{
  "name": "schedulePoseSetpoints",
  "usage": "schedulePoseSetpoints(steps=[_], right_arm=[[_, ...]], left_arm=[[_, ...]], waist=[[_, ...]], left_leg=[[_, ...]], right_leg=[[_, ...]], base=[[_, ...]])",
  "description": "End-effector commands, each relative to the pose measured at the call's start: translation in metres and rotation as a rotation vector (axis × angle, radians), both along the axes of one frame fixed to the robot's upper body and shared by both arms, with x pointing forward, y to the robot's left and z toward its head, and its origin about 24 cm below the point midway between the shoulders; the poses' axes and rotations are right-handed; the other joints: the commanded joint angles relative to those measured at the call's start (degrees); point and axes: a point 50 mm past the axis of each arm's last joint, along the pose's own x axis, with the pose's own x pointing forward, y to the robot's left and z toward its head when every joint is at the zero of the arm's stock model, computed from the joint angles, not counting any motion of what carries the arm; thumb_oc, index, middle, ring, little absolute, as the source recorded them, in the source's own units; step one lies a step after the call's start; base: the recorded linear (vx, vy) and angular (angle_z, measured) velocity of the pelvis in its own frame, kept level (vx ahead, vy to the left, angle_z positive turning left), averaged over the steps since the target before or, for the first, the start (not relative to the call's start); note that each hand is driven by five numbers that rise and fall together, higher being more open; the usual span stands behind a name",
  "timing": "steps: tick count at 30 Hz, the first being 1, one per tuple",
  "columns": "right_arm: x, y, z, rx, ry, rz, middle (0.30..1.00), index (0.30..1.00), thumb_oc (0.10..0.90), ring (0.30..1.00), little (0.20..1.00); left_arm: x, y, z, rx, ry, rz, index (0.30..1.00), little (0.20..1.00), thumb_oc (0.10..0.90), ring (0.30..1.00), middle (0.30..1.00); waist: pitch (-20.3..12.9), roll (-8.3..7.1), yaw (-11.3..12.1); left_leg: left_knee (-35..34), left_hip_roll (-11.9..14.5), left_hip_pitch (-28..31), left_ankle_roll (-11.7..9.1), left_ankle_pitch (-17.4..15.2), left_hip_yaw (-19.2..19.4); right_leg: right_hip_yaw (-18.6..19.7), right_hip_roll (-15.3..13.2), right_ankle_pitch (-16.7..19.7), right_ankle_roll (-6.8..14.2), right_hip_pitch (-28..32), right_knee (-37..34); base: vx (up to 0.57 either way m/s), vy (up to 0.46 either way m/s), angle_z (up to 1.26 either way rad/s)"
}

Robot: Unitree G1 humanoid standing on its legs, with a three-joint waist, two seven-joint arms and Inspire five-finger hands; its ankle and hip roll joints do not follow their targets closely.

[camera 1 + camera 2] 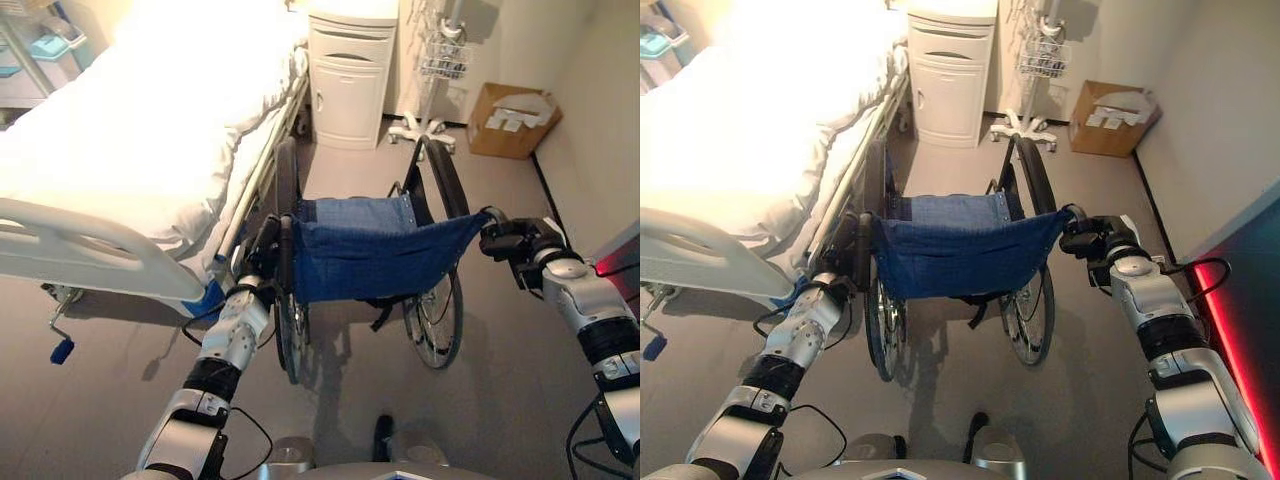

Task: Push the wheelchair next to the bed

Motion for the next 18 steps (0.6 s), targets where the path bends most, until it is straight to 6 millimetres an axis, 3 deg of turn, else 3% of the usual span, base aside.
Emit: schedulePoseSetpoints(steps=[1,4,6,7,8,10,11,13,18], right_arm=[[0.026,0.085,0.025,0.184,-0.154,0.269,0.3,0.3,0.4,0.3,0.3],[0.026,0.085,0.022,0.175,-0.158,0.244,0.3,0.3,0.4,0.3,0.3],[0.027,0.087,0.023,0.169,-0.157,0.236,0.3,0.3,0.4,0.3,0.3],[0.027,0.088,0.023,0.17,-0.157,0.235,0.3,0.3,0.4,0.3,0.3],[0.026,0.089,0.021,0.17,-0.154,0.23,0.3,0.3,0.4,0.3,0.3],[0.025,0.089,0.018,0.169,-0.149,0.228,0.3,0.3,0.4,0.3,0.3],[0.022,0.086,0.013,0.17,-0.142,0.228,0.3,0.3,0.4,0.3,0.3],[0.02,0.084,0.011,0.167,-0.137,0.226,0.3,0.3,0.4,0.3,0.3],[0.021,0.087,0.003,0.181,-0.124,0.255,0.3,0.3,0.4,0.3,0.3]], left_arm=[[-0.023,-0.031,-0.03,0.009,0.105,-0.127,0.3,0.3,0.4,0.3,0.3],[-0.021,-0.031,-0.028,0.018,0.082,-0.149,0.3,0.3,0.4,0.3,0.3],[-0.022,-0.029,-0.028,0.021,0.068,-0.157,0.3,0.3,0.4,0.3,0.3],[-0.022,-0.029,-0.028,0.021,0.067,-0.158,0.3,0.3,0.4,0.3,0.3],[-0.023,-0.029,-0.028,0.024,0.061,-0.164,0.3,0.3,0.4,0.3,0.3],[-0.025,-0.028,-0.028,0.028,0.057,-0.169,0.3,0.3,0.4,0.3,0.3],[-0.027,-0.028,-0.027,0.032,0.052,-0.176,0.3,0.3,0.4,0.3,0.3],[-0.027,-0.026,-0.027,0.042,0.051,-0.185,0.3,0.3,0.4,0.3,0.3],[-0.022,-0.015,-0.021,0.077,0.044,-0.17,0.3,0.3,0.4,0.3,0.3]], waist=[[-1.9,-2.09,1.2],[-1.1,-1.46,2.2],[-1.0,0.06,3.1],[-1.0,0.27,3.4],[-1.1,1.24,4.3],[-1.2,1.75,5.2],[-1.5,2.19,6.0],[-1.8,2.01,6.7],[-2.8,0.1,8.6]], left_leg=[[12.1,1.3,-0.5,1.7,5.8,6.0],[4.8,-0.2,-1.6,2.5,4.2,7.5],[-7.6,-1.1,-1.3,2.1,5.9,9.9],[-9.4,-1.4,-1.3,2.0,6.4,10.2],[-15.6,-2.5,-3.4,1.2,9.4,10.9],[-19.7,-2.8,-5.4,0.7,12.4,11.6],[-23.6,-2.7,-7.5,-0.1,16.0,12.7],[-23.6,-3.0,-9.1,-0.2,17.3,12.7],[-16.9,-4.4,-9.6,3.8,10.5,13.6]], right_leg=[[1.0,-0.7,3.5,-1.8,-0.7,0.9],[0.4,0.6,2.0,-1.3,2.0,0.4],[0.2,3.0,0.4,-1.0,4.3,0.0],[0.1,3.3,0.2,-0.9,4.7,-0.1],[0.4,5.1,-0.5,-1.0,6.3,-0.8],[0.9,6.5,-1.3,-1.2,8.1,-1.6],[1.5,7.8,-2.5,-1.6,10.3,-2.4],[2.1,8.4,-3.6,-2.0,11.8,-2.8],[0.4,5.6,-6.3,-1.4,13.8,-1.6]], base=[[0.22,-0.192,0.14],[0.22,-0.089,0.15],[0.3,-0.009,0.27],[0.32,0.01,0.12],[0.26,-0.004,0.0],[0.35,-0.012,-0.06],[0.44,-0.008,-0.15],[0.3,0.0,-0.26],[0.27,0.056,-0.36]])
